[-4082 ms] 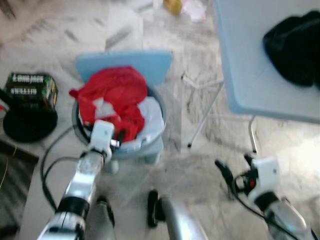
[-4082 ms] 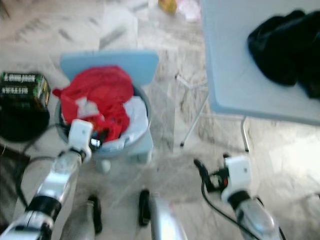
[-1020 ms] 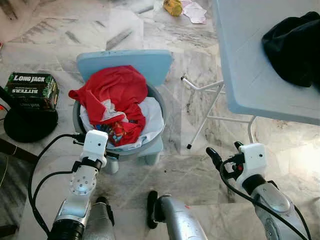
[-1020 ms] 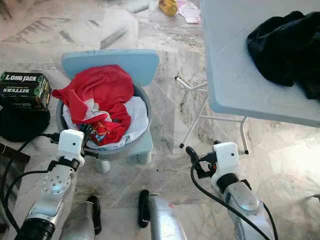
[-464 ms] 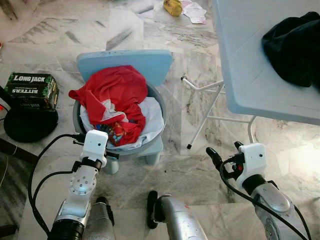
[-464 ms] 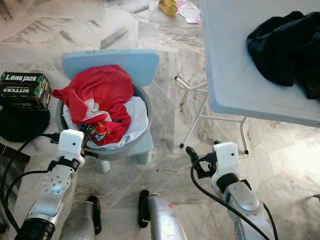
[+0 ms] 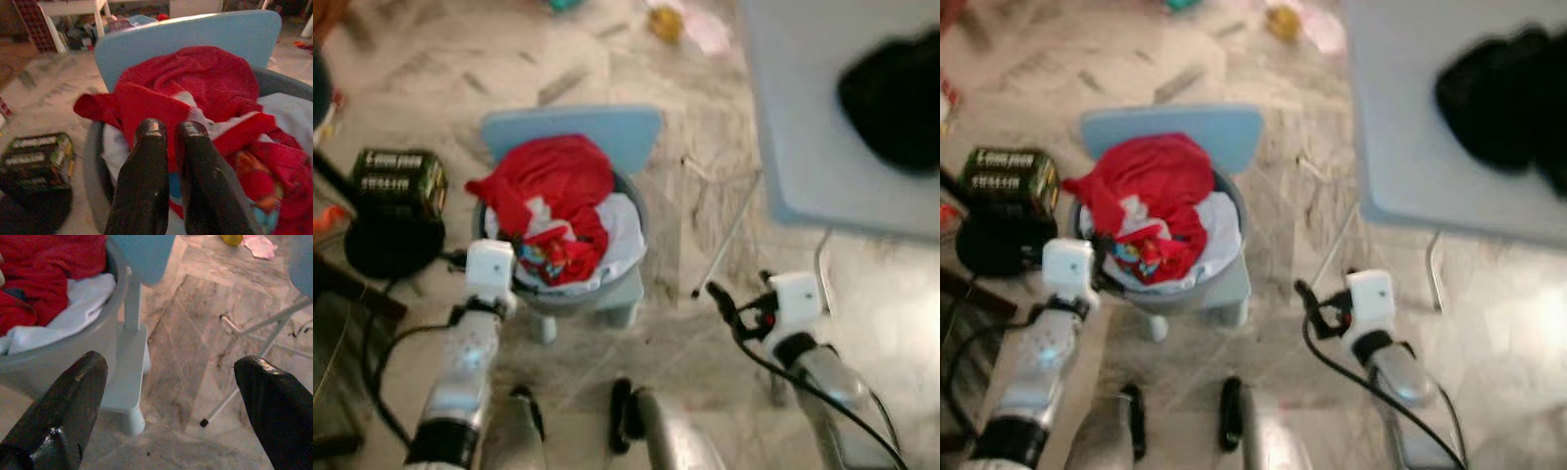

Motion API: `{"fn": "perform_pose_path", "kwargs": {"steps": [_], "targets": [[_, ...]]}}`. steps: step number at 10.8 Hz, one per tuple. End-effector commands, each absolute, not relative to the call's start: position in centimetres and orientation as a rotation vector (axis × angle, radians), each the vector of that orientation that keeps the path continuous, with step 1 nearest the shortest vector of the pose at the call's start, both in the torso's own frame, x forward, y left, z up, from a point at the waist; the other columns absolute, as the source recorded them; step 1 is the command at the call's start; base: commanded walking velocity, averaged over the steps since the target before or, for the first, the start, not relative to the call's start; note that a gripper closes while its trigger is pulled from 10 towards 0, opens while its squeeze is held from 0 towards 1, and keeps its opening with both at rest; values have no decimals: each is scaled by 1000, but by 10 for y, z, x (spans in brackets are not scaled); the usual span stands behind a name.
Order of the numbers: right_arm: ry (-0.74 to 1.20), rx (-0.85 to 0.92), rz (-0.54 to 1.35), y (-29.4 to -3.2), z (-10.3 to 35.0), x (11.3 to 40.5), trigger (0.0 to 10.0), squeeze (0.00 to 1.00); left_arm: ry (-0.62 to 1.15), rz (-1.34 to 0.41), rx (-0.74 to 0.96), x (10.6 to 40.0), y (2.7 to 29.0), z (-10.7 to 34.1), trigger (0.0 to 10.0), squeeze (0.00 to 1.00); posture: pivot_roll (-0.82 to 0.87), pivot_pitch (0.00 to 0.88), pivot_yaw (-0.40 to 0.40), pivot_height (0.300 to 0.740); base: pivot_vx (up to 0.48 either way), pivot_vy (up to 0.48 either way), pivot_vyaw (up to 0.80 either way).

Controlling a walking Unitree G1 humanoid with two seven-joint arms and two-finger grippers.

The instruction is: Hang hanger

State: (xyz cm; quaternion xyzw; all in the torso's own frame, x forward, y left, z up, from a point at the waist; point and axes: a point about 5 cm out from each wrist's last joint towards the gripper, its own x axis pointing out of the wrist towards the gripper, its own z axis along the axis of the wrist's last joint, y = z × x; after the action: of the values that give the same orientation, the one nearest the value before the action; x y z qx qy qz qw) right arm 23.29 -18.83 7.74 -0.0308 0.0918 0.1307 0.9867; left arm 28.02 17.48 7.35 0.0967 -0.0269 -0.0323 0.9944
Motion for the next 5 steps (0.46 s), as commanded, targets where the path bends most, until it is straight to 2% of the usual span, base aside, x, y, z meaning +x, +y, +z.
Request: {"fn": "perform_pose_path", "kwargs": {"steps": [1,5], "targets": [[214,-67,251,-193,70,228,10000,0,-8,-72,182,275,172,64,10000,1000,-72,226,-179,740,0,0,0],[204,-69,251,-193,68,229,10000,0,1,-76,171,274,169,63,10000,1000,-73,229,-180,740,0,0,0]]}}
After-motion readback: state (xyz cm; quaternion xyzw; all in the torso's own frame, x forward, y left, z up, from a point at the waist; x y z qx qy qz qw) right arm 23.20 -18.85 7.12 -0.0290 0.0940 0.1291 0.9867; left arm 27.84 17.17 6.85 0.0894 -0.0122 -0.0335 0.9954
